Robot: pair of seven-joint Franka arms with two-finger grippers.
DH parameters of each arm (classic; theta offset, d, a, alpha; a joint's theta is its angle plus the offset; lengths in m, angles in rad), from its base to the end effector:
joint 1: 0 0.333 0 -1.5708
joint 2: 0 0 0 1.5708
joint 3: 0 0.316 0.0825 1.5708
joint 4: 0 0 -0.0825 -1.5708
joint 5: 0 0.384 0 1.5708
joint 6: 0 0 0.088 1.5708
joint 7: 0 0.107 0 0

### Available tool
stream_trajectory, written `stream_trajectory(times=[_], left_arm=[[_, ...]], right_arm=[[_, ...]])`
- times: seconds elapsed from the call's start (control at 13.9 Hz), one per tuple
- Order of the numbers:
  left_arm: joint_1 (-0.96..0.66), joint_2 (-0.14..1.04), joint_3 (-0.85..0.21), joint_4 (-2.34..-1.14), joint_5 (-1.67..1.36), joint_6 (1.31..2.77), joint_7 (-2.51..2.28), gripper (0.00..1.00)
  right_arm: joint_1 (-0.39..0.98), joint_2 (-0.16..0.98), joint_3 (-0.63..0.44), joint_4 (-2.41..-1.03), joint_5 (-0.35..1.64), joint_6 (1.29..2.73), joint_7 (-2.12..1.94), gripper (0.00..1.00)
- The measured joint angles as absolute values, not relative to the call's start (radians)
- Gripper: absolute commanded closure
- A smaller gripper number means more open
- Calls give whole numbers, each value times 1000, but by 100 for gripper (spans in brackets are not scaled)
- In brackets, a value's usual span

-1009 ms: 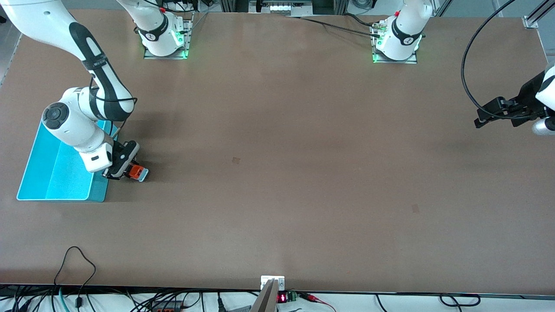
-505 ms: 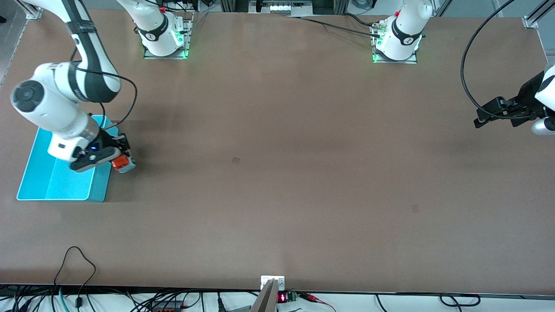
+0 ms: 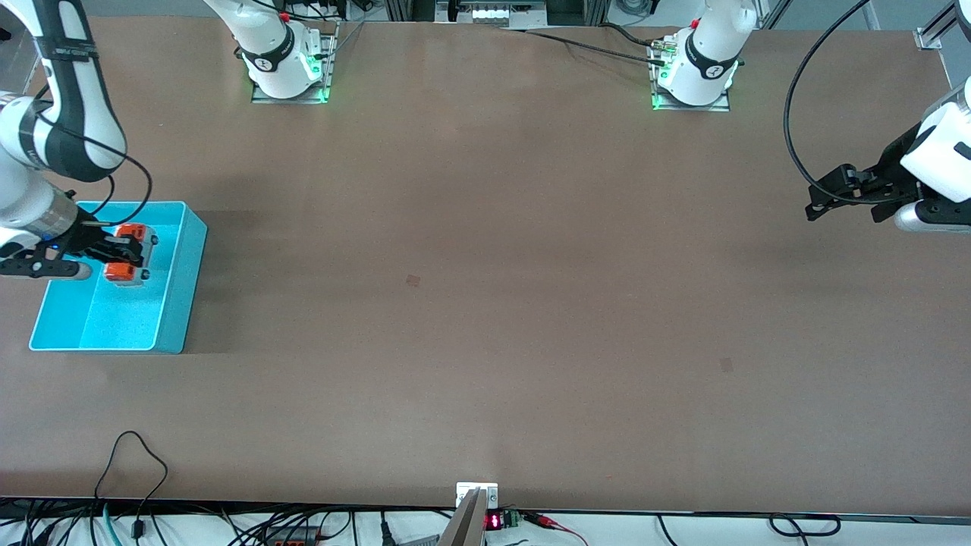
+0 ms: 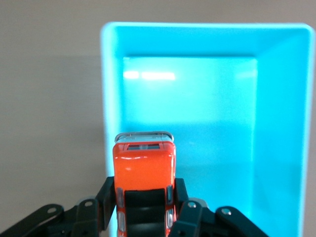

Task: Wind up bus and store in blue box
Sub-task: 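Lift the car with the right gripper and carry it over the box, then lower the car into the cyan box and open the right gripper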

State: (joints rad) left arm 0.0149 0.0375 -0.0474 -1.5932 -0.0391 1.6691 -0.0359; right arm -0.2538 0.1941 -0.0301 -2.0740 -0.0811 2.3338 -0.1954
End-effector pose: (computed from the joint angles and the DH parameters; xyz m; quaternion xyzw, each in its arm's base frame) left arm 0.5742 -0.0220 0.6016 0.9996 0.0033 0.0185 0.0210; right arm 0.5605 -0.1645 0.3429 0.9988 -0.0168 0.0240 0.0399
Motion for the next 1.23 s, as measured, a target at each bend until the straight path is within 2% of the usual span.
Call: stream_trajectory(times=[0.5, 0.94, 1.01, 1.15, 1.23], left_arm=[[15, 36, -48, -1593, -39, 1669, -36, 0], [15, 36, -50, -1593, -39, 1669, -36, 0], [15, 36, -50, -1593, -39, 1669, -36, 0], [15, 36, -50, -1593, -39, 1670, -36, 0], [15, 36, -50, -1593, -39, 1670, -36, 0]], right_arm=[[-275, 327, -80, -2046, -82, 2360, -217, 100], [-314, 429, -94, -2043, -82, 2447, -272, 98], [-319, 437, -94, -2042, -82, 2454, -279, 93], [-323, 442, -95, -2042, -82, 2458, -282, 63], [-323, 442, -94, -2041, -82, 2458, -283, 56]])
